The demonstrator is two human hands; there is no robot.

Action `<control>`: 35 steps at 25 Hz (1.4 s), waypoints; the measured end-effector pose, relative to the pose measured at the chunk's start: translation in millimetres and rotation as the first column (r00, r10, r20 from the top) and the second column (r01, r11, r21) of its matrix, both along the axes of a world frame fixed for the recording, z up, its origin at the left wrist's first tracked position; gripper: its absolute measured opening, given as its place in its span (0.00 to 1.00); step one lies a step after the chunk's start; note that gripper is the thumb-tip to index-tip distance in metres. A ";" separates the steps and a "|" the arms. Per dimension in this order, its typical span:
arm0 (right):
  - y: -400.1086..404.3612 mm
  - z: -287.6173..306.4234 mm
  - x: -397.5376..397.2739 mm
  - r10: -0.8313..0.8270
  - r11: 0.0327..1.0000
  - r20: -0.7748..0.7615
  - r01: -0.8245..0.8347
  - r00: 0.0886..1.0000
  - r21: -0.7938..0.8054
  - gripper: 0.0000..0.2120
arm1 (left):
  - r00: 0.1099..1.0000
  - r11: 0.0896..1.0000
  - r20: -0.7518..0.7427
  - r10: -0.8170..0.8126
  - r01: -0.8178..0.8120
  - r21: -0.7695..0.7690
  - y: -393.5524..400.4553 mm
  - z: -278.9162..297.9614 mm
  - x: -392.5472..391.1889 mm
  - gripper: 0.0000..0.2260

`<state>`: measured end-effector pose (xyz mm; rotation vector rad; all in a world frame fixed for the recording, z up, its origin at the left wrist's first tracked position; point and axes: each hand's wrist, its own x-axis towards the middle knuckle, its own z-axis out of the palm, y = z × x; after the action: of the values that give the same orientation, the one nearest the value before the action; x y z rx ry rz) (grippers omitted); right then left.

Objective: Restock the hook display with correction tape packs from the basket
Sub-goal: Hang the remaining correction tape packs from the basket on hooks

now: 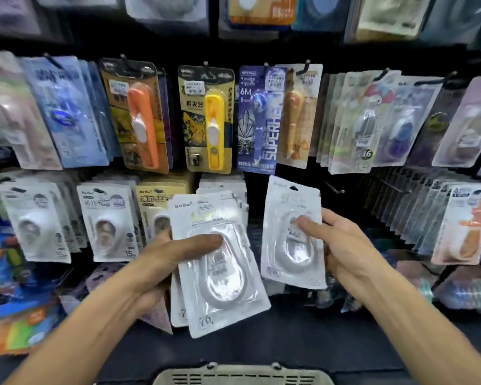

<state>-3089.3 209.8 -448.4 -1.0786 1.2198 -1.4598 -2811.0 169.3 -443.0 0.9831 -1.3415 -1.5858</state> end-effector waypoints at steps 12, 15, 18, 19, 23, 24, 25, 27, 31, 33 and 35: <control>-24.6 -14.6 23.5 -0.359 0.927 -0.429 0.370 0.829 -0.060 0.20 | 0.967 0.993 -0.233 0.106 -0.117 -0.032 -13.3 -6.3 -8.5 0.27; -34.0 -15.1 32.0 -0.412 0.895 -0.665 0.416 0.623 -0.164 0.13 | 0.964 0.988 -0.225 0.139 -0.151 -0.038 -8.0 -8.9 -17.0 0.35; -23.3 -0.8 38.7 -0.305 0.952 -0.598 0.247 0.741 -0.180 0.17 | 0.960 0.980 -0.219 0.173 -0.189 -0.053 -5.8 -11.3 -23.5 0.35; -15.0 4.7 42.9 -0.111 0.992 -0.493 0.066 0.863 -0.107 0.18 | 0.960 0.979 -0.216 0.179 -0.195 -0.053 -4.6 -12.2 -24.9 0.35; 9.0 0.6 64.9 0.350 0.936 -0.232 -0.351 0.908 0.038 0.18 | 0.963 0.997 -0.257 0.078 -0.081 -0.001 1.1 -9.0 -26.8 0.31; 9.4 -0.6 66.1 0.300 0.953 -0.133 -0.301 0.945 0.013 0.17 | 0.966 0.999 -0.253 0.049 -0.050 0.003 0.9 -8.6 -25.8 0.30; 9.6 0.1 64.6 0.230 0.973 -0.014 -0.230 0.973 0.000 0.17 | 0.968 0.999 -0.250 0.034 -0.032 0.010 0.7 -8.5 -24.2 0.30; 11.6 1.6 53.0 0.058 0.997 0.119 -0.062 0.991 0.035 0.13 | 0.968 0.999 -0.249 0.036 -0.029 0.030 1.0 -8.5 -21.2 0.30; 17.5 -8.0 30.4 -0.126 0.978 -0.188 0.155 0.974 0.143 0.08 | 0.960 0.994 -0.257 0.110 -0.108 0.022 -2.4 -5.4 -14.6 0.32; 19.6 -11.2 33.2 -0.110 0.975 -0.175 0.141 0.978 0.174 0.07 | 0.957 0.990 -0.255 0.136 -0.142 -0.004 -4.2 -4.9 -14.1 0.32; 17.7 -15.1 35.7 -0.154 0.962 -0.096 0.172 0.983 0.211 0.05 | 0.956 0.987 -0.252 0.149 -0.158 -0.013 -2.7 -5.3 -18.6 0.29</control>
<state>-3053.6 227.5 -463.5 -0.9108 1.5182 -1.3767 -2829.6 166.6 -448.3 0.8154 -1.0883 -1.5084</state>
